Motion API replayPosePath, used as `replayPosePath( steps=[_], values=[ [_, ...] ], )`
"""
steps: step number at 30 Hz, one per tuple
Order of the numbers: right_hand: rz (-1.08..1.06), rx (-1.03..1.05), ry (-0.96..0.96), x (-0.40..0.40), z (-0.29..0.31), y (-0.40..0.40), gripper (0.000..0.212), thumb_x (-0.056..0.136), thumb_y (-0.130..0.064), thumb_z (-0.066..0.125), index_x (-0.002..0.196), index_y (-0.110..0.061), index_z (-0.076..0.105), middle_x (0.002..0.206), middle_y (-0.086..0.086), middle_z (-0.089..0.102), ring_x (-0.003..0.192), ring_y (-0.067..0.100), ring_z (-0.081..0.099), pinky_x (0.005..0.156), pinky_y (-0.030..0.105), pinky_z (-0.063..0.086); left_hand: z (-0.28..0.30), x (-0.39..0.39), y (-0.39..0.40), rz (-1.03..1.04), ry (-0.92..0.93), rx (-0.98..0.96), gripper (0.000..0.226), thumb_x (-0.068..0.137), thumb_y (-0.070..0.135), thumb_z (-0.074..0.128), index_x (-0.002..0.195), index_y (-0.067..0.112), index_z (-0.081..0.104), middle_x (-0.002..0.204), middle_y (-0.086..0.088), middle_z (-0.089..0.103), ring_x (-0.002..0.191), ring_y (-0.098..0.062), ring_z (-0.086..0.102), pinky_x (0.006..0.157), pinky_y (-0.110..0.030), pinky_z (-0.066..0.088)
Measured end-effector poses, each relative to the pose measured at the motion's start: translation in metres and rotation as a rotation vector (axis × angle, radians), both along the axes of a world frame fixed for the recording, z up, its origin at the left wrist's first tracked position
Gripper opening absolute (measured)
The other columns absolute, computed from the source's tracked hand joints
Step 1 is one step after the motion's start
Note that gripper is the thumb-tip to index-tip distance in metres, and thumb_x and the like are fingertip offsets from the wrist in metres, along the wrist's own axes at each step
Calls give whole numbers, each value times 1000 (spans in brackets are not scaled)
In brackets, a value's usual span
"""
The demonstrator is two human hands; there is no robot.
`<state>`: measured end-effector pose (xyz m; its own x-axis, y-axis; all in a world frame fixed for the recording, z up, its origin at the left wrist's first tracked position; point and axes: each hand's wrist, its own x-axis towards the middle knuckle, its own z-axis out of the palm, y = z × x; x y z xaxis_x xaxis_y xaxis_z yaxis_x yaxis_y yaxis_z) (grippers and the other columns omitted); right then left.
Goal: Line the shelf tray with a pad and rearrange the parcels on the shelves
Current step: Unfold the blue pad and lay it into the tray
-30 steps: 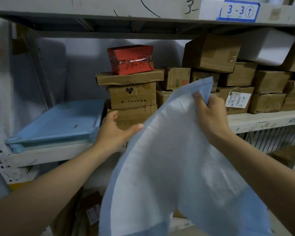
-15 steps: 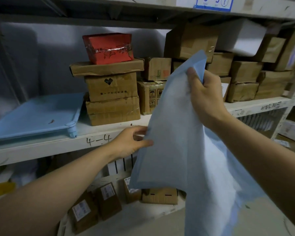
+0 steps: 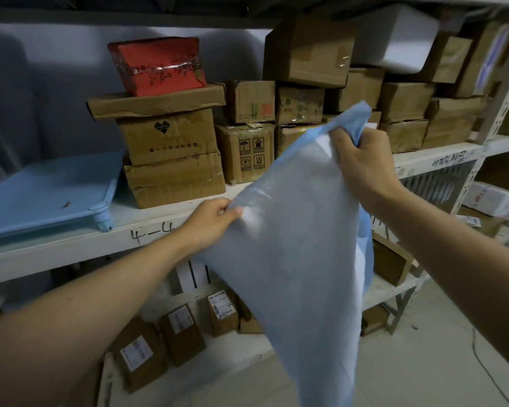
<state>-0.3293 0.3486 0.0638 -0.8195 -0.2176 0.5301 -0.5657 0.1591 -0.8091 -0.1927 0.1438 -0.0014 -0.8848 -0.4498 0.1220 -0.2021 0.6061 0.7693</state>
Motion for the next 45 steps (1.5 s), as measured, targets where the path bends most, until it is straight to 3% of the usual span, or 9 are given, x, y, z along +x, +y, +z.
replayPosePath(
  steps=[4, 7, 11, 16, 23, 32, 35, 41, 45],
  values=[
    [-163, 286, -117, -28, -31, 11, 45, 96, -43, 54, 92, 0, 66, 89, 18, 68, 84, 36, 66, 78, 51, 57, 21, 12, -9, 3, -1, -24, 27, 100, 33, 54, 92, 12, 68, 92, -5, 70, 86, -23, 65, 75, -33, 49],
    [-167, 531, -189, -39, -52, 16, 37, 102, -34, 48, 94, 0, 62, 84, 14, 60, 81, 34, 60, 68, 38, 50, 35, 17, -9, 23, 14, -72, 32, 100, 31, 55, 92, 3, 68, 87, -9, 68, 78, -17, 58, 72, -31, 44],
    [-8, 451, -407, -35, -81, 5, 28, 103, -28, 52, 109, -1, 56, 83, 17, 62, 63, 31, 63, 56, 36, 54, 43, 20, -11, 88, -1, -94, 32, 99, 28, 56, 93, -1, 69, 80, -10, 60, 72, -17, 50, 63, -28, 37],
    [38, 477, -312, -17, -101, -11, 69, 98, -46, 59, 150, -9, 34, 122, 5, 58, 100, 26, 62, 70, 32, 45, 52, 17, -16, 214, 59, -7, 32, 98, 24, 57, 68, 12, 53, 68, -7, 49, 63, -16, 42, 60, -27, 34],
    [319, 560, -557, 35, -129, -4, 49, 101, -50, 49, 102, -5, 66, 84, 14, 72, 63, 25, 72, 60, 36, 61, 75, 21, -35, 362, 292, 230, 28, 90, 31, 62, 106, 10, 71, 110, -10, 68, 106, -27, 62, 94, -37, 48],
    [417, 870, -849, 34, -171, 19, 71, 88, -82, 33, 118, -26, 66, 114, 2, 72, 101, 23, 69, 88, 39, 58, 83, 31, -42, 410, 463, 309, 17, 94, 33, 63, 81, 22, 69, 113, -6, 71, 112, -23, 64, 102, -40, 51],
    [574, 774, -1004, 36, -189, 22, 48, 87, -75, 50, 117, -39, 60, 129, -7, 63, 114, 17, 59, 105, 42, 44, 82, 33, -40, 379, 508, 383, 15, 94, 28, 64, 83, 20, 70, 111, -8, 73, 110, -22, 67, 100, -41, 53],
    [815, 387, -1267, 47, -203, 16, 38, 93, -36, 67, 126, -18, 66, 121, 5, 74, 111, 25, 70, 89, 39, 57, 79, 33, -34, 342, 531, 386, 16, 95, 26, 63, 81, 22, 71, 94, 1, 73, 103, -17, 69, 98, -40, 55],
    [383, 147, -1100, 26, -197, 10, 16, 93, -6, 63, 100, -6, 77, 118, 13, 72, 108, 30, 67, 92, 44, 55, 74, 35, -39, 371, 493, 331, 14, 96, 29, 62, 92, 20, 72, 106, -2, 70, 114, -22, 64, 104, -42, 49]
  ],
)
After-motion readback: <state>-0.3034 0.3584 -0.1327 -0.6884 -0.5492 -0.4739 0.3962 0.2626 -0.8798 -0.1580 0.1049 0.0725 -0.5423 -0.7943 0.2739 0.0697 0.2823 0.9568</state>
